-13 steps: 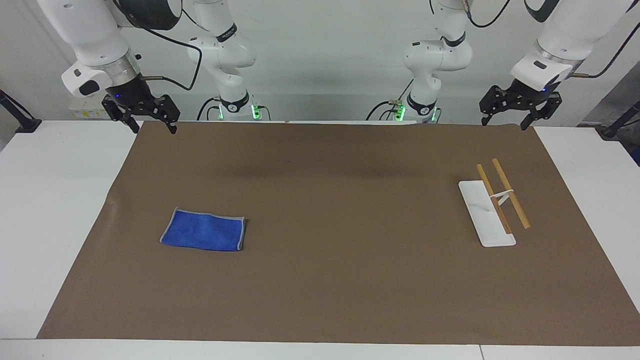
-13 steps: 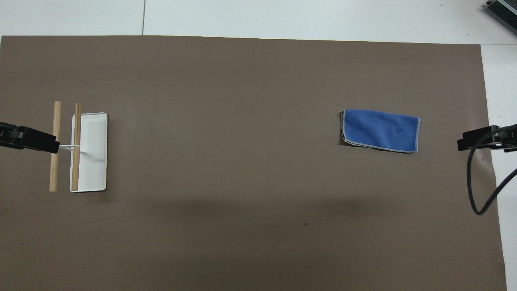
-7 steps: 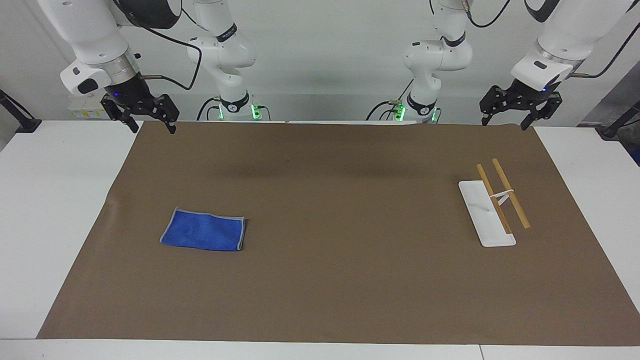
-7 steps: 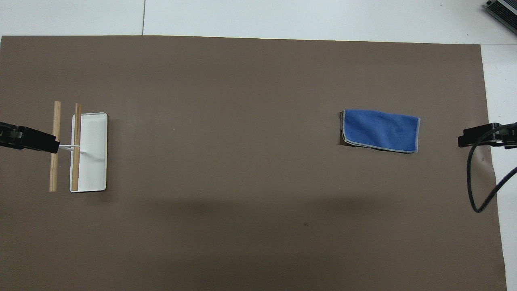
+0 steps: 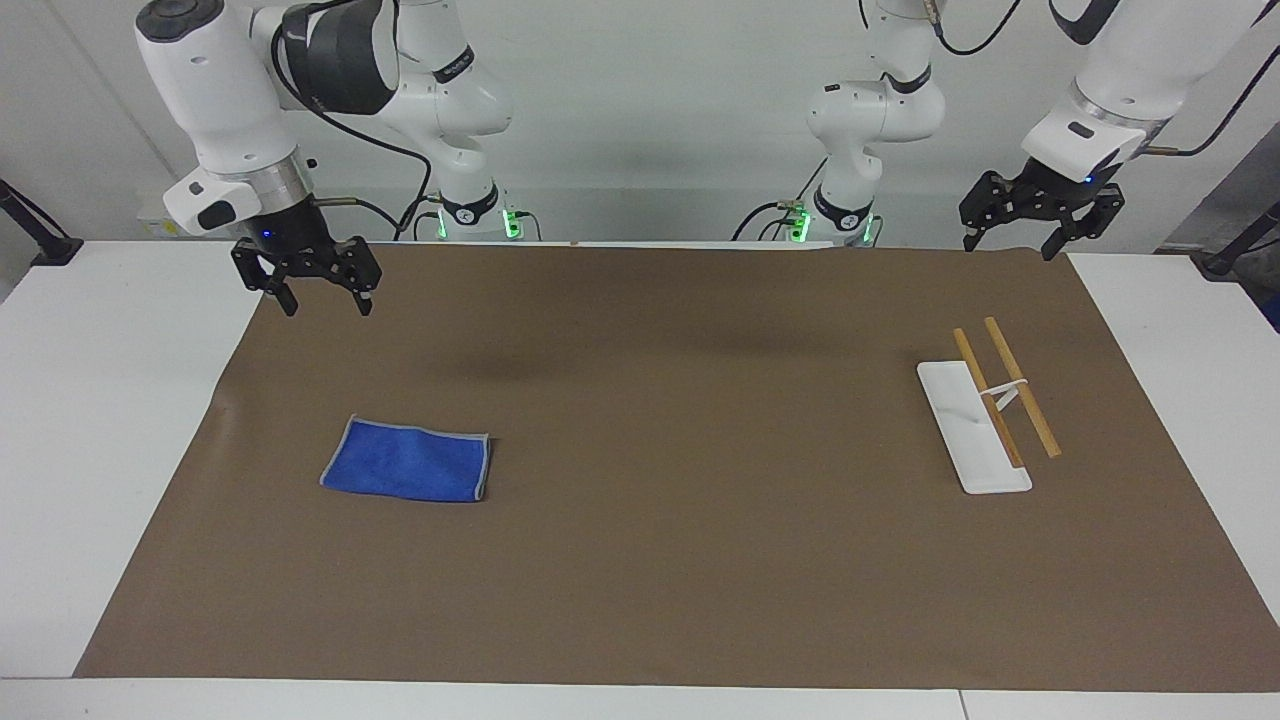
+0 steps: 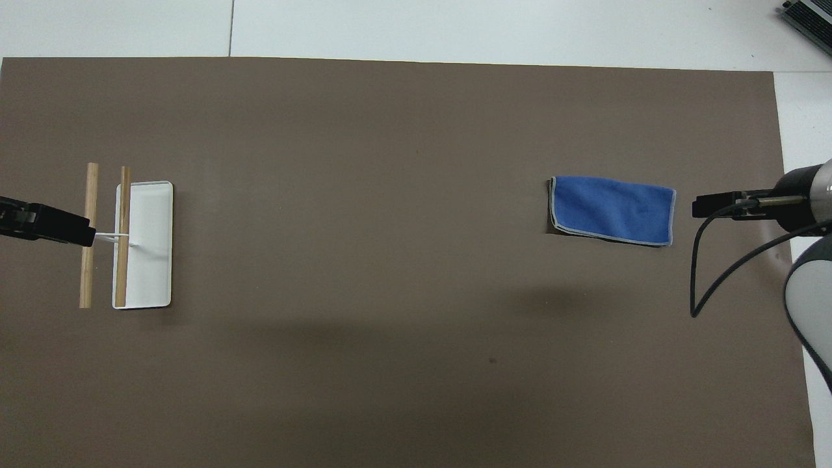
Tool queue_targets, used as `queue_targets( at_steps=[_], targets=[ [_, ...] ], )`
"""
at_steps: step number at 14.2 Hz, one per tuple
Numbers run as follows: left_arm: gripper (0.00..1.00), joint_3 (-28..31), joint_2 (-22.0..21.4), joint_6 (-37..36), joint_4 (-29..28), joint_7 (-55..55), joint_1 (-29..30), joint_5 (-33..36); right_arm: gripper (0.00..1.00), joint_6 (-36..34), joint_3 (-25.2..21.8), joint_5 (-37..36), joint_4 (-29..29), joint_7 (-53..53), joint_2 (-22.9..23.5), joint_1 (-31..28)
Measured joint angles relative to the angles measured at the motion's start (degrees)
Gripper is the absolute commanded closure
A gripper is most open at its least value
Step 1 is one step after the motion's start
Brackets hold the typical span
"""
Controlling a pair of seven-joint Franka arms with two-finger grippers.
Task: Right arm passes towel to left arm to hang
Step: 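Move the right gripper toward the blue towel, then grasp the blue towel's edge nearest the robot with the right gripper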
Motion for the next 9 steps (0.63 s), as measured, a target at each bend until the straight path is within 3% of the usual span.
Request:
queue_targets(
  at_steps=[3, 9],
  targets=[
    [0.0, 0.0, 0.0, 0.0, 0.0, 0.0, 0.0, 0.0, 0.0, 5.39, -0.06, -0.01, -4.06, -0.62, 1.0, -0.2],
    [0.0, 0.0, 0.0, 0.0, 0.0, 0.0, 0.0, 0.0, 0.0, 11.34, -0.53, -0.01, -5.25, -8.57, 8.82, -2.99]
  ],
)
